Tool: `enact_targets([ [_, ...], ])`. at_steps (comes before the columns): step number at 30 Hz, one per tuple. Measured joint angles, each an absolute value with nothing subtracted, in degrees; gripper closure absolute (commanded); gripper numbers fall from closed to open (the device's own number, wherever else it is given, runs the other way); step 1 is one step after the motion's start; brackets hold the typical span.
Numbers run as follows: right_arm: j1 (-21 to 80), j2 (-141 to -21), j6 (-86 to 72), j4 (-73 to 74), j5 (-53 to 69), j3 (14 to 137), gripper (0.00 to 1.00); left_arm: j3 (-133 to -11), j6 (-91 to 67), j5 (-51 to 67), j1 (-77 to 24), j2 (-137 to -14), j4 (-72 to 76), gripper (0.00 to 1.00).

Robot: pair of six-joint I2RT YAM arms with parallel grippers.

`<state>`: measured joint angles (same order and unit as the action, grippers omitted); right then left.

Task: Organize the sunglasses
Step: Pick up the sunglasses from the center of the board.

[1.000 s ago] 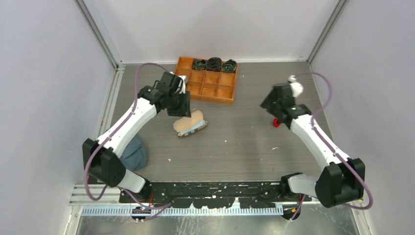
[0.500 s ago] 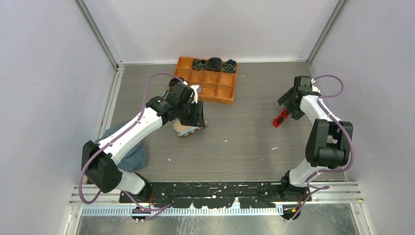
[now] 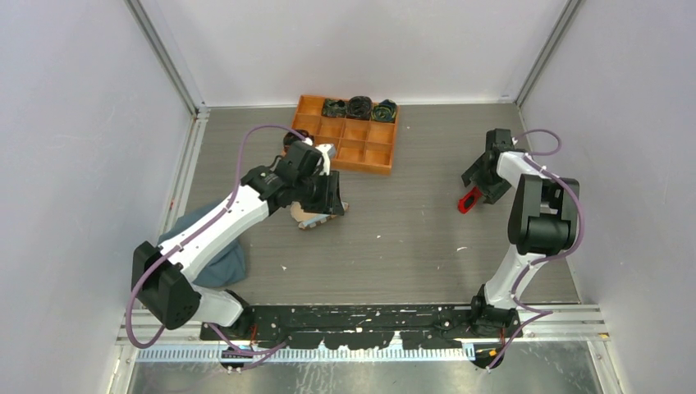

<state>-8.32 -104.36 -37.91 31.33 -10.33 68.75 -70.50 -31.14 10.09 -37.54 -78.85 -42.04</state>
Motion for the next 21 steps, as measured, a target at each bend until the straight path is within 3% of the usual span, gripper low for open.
enact_targets([
  [10, -7.6, -106.5, -35.1, 29.8, -10.2, 68.6, 0.54, -68.8, -32.2, 10.0, -37.5, -77.9, -41.7, 0.58],
  [21, -0.8, -105.2, -33.1, 28.8, -8.5, 66.9, 0.61, -67.5, -32.8, 9.1, -37.5, -75.8, -41.3, 0.58],
])
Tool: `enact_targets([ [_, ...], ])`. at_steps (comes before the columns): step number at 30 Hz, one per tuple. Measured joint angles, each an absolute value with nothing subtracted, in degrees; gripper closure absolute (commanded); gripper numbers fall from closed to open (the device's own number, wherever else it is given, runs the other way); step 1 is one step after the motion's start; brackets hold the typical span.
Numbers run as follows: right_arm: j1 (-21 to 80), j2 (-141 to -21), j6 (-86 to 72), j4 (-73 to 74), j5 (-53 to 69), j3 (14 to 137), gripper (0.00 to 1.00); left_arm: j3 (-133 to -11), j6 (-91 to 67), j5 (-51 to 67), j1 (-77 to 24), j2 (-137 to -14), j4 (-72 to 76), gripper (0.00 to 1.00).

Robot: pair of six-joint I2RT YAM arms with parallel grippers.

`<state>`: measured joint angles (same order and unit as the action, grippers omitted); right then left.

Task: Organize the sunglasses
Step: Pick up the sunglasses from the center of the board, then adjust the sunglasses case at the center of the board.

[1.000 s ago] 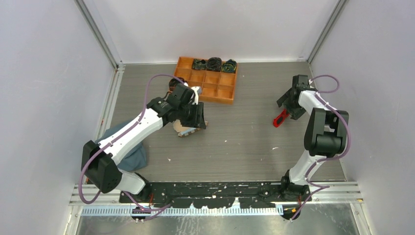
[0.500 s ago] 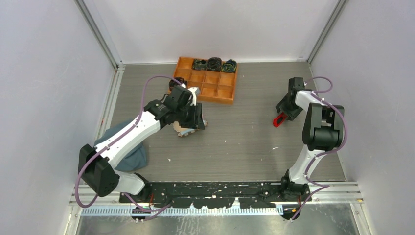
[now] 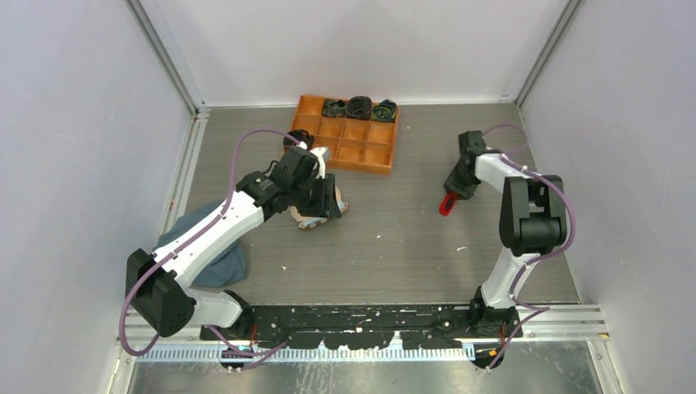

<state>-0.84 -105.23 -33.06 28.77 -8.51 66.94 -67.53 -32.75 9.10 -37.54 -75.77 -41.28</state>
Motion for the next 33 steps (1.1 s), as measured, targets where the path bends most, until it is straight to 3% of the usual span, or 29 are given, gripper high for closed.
enact_targets([
  [12, 24.6, -103.9, -26.7, 31.0, -3.9, 65.9, 0.63, -66.6, -34.1, 6.5, -36.3, -75.3, -42.3, 0.57],
  [21, 30.2, -98.1, -23.9, 31.6, 0.7, 62.6, 0.64, -62.2, -35.6, 9.4, -19.3, -72.1, -43.0, 0.58],
  [33, 33.8, -96.0, -24.8, 30.9, 3.4, 62.3, 0.64, -61.3, -35.7, 11.7, -16.9, -77.6, -43.2, 0.58],
])
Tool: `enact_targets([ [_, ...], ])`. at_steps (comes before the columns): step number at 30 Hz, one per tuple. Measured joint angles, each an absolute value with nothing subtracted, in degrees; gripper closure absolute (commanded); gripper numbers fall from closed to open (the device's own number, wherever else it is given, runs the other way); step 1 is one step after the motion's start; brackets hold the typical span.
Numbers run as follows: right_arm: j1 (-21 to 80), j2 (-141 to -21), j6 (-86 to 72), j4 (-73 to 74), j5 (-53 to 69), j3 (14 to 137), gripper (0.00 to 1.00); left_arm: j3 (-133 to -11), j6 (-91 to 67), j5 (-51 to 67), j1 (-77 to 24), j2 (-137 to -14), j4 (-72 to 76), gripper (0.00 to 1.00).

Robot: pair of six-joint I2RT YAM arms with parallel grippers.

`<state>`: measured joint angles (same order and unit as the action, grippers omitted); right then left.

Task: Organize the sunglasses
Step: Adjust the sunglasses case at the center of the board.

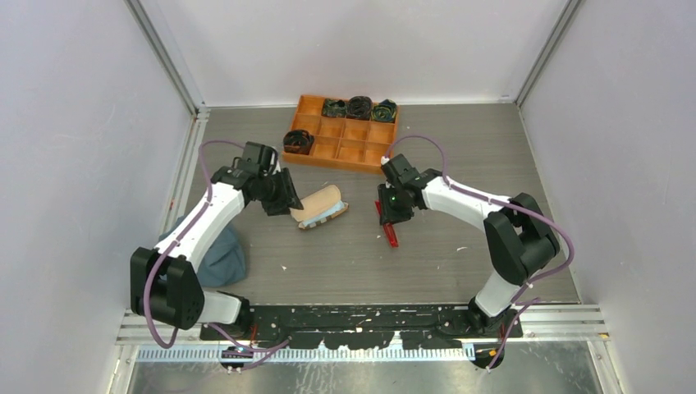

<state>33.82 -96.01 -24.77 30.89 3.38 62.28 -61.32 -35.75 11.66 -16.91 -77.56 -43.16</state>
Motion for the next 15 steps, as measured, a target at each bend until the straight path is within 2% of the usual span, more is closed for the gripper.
enact_targets([
  [4, 36.3, -96.0, -24.7, 32.0, 1.0, 62.5, 0.64, -62.2, -35.0, 11.8, -13.8, -79.0, -43.4, 0.59],
  [15, 40.1, -94.5, -26.8, 34.7, -2.4, 65.6, 0.64, -70.5, -34.1, 11.3, -11.6, -94.2, -43.0, 0.58],
])
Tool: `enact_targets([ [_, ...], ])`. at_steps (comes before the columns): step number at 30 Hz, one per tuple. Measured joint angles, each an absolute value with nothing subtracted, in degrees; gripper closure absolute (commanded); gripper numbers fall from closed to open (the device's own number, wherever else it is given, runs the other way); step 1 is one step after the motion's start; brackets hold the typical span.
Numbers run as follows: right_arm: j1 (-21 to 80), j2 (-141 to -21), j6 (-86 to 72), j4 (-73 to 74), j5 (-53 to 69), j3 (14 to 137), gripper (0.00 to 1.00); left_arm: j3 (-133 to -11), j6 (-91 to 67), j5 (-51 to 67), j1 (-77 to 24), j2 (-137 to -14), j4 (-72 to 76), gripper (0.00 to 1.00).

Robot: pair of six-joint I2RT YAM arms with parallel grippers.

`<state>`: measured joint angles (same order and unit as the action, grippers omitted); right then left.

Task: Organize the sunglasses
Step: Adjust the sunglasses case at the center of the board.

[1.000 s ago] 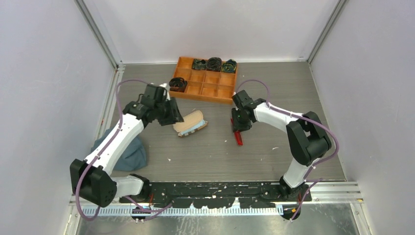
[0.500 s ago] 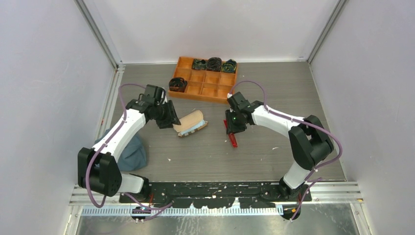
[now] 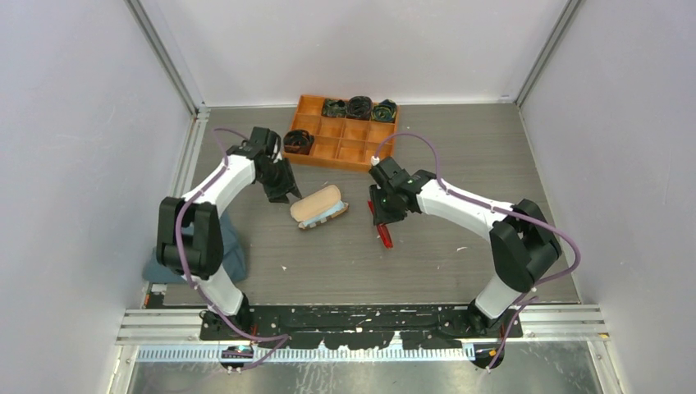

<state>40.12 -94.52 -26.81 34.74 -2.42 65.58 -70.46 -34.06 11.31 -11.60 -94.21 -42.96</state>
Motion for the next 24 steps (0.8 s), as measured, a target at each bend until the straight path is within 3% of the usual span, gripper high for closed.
enact_targets([
  [6, 40.1, -91.9, -28.6, 35.4, -2.5, 65.6, 0.64, -71.6, -33.8, 12.5, -11.6, -99.0, -40.4, 0.58],
  [18, 40.1, -89.8, -30.0, 35.7, -3.6, 65.3, 0.63, -66.9, -30.5, 16.1, -13.2, -96.5, -39.7, 0.57],
  [20, 40.1, -89.8, -30.2, 35.7, -3.7, 65.3, 0.63, -66.6, -30.3, 16.2, -14.3, -95.1, -40.2, 0.51],
  [23, 40.1, -89.8, -30.2, 35.7, -3.8, 65.3, 0.63, -66.6, -29.5, 15.5, -15.4, -91.7, -40.7, 0.29],
  [24, 40.1, -89.8, -30.3, 35.7, -3.8, 65.3, 0.63, -67.2, -29.0, 14.6, -15.6, -90.6, -41.1, 0.26],
])
